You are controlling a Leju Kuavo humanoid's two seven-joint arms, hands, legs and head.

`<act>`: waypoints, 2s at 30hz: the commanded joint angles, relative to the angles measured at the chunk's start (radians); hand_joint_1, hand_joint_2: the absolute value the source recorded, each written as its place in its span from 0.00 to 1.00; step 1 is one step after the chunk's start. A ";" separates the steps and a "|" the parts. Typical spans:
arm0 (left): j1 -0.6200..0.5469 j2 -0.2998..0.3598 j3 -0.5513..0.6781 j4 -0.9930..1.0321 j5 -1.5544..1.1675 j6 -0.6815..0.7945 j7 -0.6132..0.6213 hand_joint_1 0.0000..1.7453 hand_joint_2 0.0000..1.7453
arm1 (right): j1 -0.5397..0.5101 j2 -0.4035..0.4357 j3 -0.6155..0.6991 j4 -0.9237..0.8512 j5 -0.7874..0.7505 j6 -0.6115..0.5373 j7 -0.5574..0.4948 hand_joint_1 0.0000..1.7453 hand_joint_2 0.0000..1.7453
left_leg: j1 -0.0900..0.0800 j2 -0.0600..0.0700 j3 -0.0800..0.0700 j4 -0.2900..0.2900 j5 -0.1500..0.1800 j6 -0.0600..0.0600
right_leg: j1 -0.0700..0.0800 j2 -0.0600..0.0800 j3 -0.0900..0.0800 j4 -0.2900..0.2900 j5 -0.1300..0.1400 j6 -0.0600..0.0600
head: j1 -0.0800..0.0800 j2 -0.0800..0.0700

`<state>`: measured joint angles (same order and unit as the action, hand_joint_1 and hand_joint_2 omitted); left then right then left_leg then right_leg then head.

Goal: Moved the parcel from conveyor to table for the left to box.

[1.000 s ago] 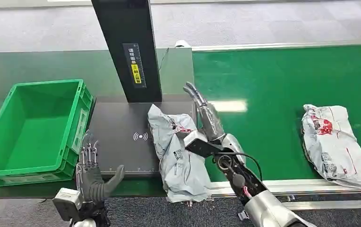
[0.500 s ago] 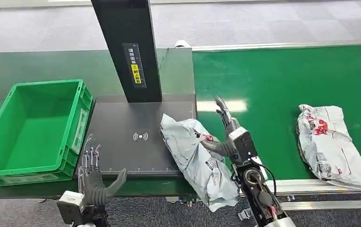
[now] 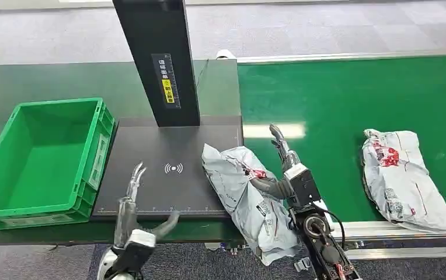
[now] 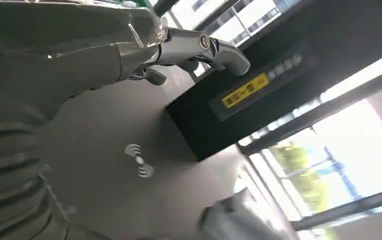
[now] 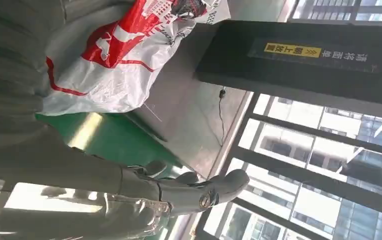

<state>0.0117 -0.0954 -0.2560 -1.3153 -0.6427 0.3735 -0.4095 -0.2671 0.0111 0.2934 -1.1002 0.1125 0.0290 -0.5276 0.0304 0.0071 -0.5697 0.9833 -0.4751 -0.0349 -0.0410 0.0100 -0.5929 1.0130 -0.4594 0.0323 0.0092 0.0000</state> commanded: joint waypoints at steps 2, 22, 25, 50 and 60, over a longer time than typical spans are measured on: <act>-0.047 0.045 -0.064 0.116 -0.054 0.024 0.043 0.00 1.00 | -0.017 0.005 -0.028 0.000 0.002 -0.001 0.000 0.00 1.00 | 0.000 -0.001 0.002 -0.001 0.000 0.002 | 0.001 -0.002 0.002 -0.001 0.000 -0.003 | 0.000 0.000; -0.148 0.056 -0.149 0.310 -0.512 -0.178 0.281 0.00 1.00 | -0.051 0.032 -0.042 0.041 0.035 0.031 -0.004 0.00 1.00 | 0.000 -0.001 0.002 -0.001 0.000 0.002 | 0.000 -0.001 0.002 -0.001 0.000 -0.003 | 0.000 0.000; -0.183 0.069 -0.167 0.398 -0.501 -0.243 0.240 0.00 1.00 | -0.052 0.034 -0.042 0.044 0.043 0.033 -0.003 0.00 1.00 | -0.001 -0.001 0.002 -0.002 0.001 0.002 | 0.000 -0.001 0.002 -0.001 0.000 -0.002 | 0.000 0.000; -0.243 0.086 -0.216 0.519 -0.486 -0.299 0.211 1.00 1.00 | -0.024 0.024 -0.060 -0.007 0.063 0.029 0.030 0.00 1.00 | -0.001 0.000 0.010 -0.002 0.000 0.002 | 0.000 -0.001 0.011 -0.002 0.000 -0.003 | 0.000 0.000; -0.210 0.079 -0.174 0.392 -0.417 -0.172 0.194 0.00 1.00 | 0.028 0.017 -0.080 -0.064 0.065 0.026 0.035 0.00 1.00 | 0.000 -0.001 0.008 -0.001 0.000 0.003 | 0.001 -0.002 0.010 -0.001 0.001 -0.003 | 0.000 0.000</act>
<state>-0.2462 -0.0290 -0.4364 -0.9003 -1.0872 0.1915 -0.2201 -0.2471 0.0351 0.2430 -1.1429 0.1774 0.0580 -0.4990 0.0303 0.0054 -0.5621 0.9831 -0.4749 -0.0348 -0.0411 0.0081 -0.5837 1.0130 -0.4595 0.0324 0.0095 0.0000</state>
